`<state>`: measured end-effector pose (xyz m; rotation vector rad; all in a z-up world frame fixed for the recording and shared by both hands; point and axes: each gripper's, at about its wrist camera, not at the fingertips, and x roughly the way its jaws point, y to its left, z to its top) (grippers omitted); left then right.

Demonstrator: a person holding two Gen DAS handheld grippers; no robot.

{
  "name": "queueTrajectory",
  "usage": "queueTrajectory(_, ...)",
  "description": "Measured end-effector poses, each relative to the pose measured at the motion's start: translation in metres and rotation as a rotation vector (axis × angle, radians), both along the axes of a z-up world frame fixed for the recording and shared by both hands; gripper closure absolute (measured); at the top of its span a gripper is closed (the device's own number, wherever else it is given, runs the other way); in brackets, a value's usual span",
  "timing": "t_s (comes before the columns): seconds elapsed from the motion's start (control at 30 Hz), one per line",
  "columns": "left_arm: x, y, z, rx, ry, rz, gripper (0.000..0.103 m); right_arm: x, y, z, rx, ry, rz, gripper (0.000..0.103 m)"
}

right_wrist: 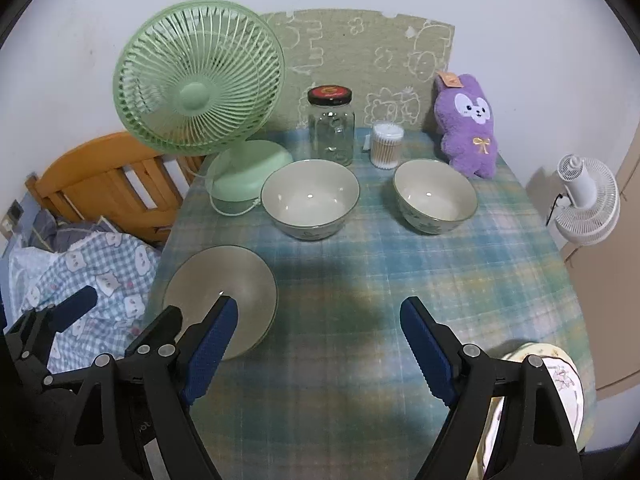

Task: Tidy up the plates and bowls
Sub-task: 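Move both grippers to the rim of the large cream bowl, then close both grippers on the cream bowl rim, then lift the cream bowl with both grippers and carry it toward the plate stack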

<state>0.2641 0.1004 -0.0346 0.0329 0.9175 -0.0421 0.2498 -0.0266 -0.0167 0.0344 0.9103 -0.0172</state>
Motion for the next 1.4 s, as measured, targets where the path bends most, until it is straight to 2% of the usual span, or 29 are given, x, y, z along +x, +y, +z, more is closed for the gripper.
queueTrajectory(0.07,0.008,0.005,-0.008,-0.004,0.012,0.015,0.009,0.010,0.006,-0.008,-0.014,0.006,-0.002,0.018)
queueTrajectory(0.17,0.019,0.011,-0.020,-0.019,0.038,0.031,0.010,0.021,0.012,-0.020,-0.011,0.009,-0.001,0.025)
queueTrajectory(0.3,0.029,0.016,-0.038,-0.006,0.042,0.054,0.020,0.037,0.018,-0.041,-0.005,0.042,0.005,0.033)
queueTrajectory(0.47,0.039,0.015,-0.059,0.004,0.070,0.041,0.025,0.052,0.023,-0.065,0.004,0.080,0.009,0.042)
queueTrajectory(0.53,0.042,0.014,-0.065,0.010,0.081,0.037,0.029,0.058,0.025,-0.073,0.013,0.095,0.012,0.049)
queueTrajectory(0.63,0.048,0.015,-0.074,0.007,0.098,0.037,0.043,0.065,0.028,-0.083,0.016,0.112,0.012,0.058)
queueTrajectory(0.67,0.050,0.016,-0.078,0.002,0.110,0.039,0.050,0.067,0.029,-0.087,0.016,0.118,0.013,0.060)
queueTrajectory(0.7,0.052,0.016,-0.081,-0.005,0.119,0.040,0.058,0.069,0.031,-0.089,0.016,0.125,0.013,0.068)
queueTrajectory(0.73,0.053,0.018,-0.082,-0.019,0.122,0.045,0.061,0.071,0.031,-0.092,0.021,0.135,0.015,0.076)
queueTrajectory(0.83,0.058,0.027,-0.083,-0.079,0.136,0.079,0.066,0.073,0.036,-0.098,0.025,0.157,0.035,0.087)
queueTrajectory(0.87,0.060,0.028,-0.084,-0.078,0.138,0.088,0.071,0.073,0.037,-0.099,0.025,0.157,0.039,0.088)
queueTrajectory(1.03,0.061,0.028,-0.085,-0.081,0.149,0.078,0.077,0.074,0.041,-0.098,0.019,0.157,0.048,0.088)
queueTrajectory(1.17,0.062,0.027,-0.086,-0.085,0.161,0.054,0.088,0.073,0.040,-0.097,0.029,0.163,0.057,0.089)
queueTrajectory(1.4,0.053,0.020,-0.087,-0.053,0.174,0.015,0.089,0.068,0.040,-0.092,0.017,0.168,0.059,0.089)
